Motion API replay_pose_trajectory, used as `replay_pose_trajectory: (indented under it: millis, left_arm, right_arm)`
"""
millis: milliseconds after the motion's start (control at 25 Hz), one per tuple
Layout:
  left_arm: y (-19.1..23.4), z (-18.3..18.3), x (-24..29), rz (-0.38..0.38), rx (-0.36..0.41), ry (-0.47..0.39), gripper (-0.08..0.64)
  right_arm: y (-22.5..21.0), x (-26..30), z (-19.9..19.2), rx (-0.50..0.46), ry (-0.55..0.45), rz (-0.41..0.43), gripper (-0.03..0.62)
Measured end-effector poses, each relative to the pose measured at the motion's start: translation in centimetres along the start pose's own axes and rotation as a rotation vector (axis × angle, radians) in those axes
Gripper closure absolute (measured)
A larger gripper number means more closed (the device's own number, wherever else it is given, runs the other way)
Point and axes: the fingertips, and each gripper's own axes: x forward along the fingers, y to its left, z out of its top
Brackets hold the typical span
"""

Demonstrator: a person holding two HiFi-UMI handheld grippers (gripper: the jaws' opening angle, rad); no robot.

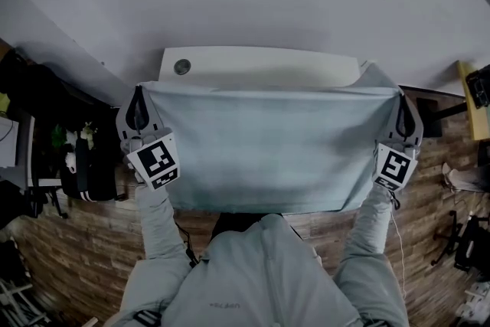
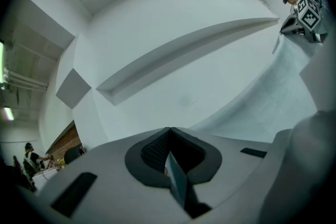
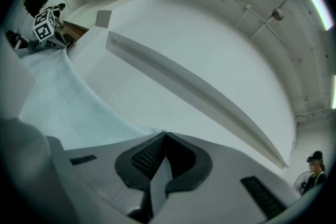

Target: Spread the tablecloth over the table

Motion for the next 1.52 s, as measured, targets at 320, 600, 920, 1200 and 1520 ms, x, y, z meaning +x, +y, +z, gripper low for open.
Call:
replay_pose_trajectory:
  millis: [320,600,920,1200,1520]
  left_arm:
    - [0.0,2.3,6.2,-0.019,0.017,-0.083,0.535]
    - [-1.2,3.9,12.0,-0.054,0.044,-0.114,0.535]
    - [-3.3,4.2,17.7,-0.07,0.093,-0.102,0.535]
    - [-5.9,2.8,22.8,-0.084,0.12,-0.06,0.535]
    - [-8.7,-2.1,29.4,-0.133,0.125,0.054,0.535]
  right_arm:
    - [-0.3,5.0,0.3,0.0,-0.007,-0.016,0.571]
    - [0.0,9.7,-1.0,0.003,0.014,-0.013,0.571]
    - [1.1,15.5,-4.0,-0.006,0.066,0.024,0.571]
    - [2.3,20.7,-6.6,-0.005,0.084,0.062,0.571]
    - [5.9,27.1,-9.7,0.0,0.116,0.133,0.571]
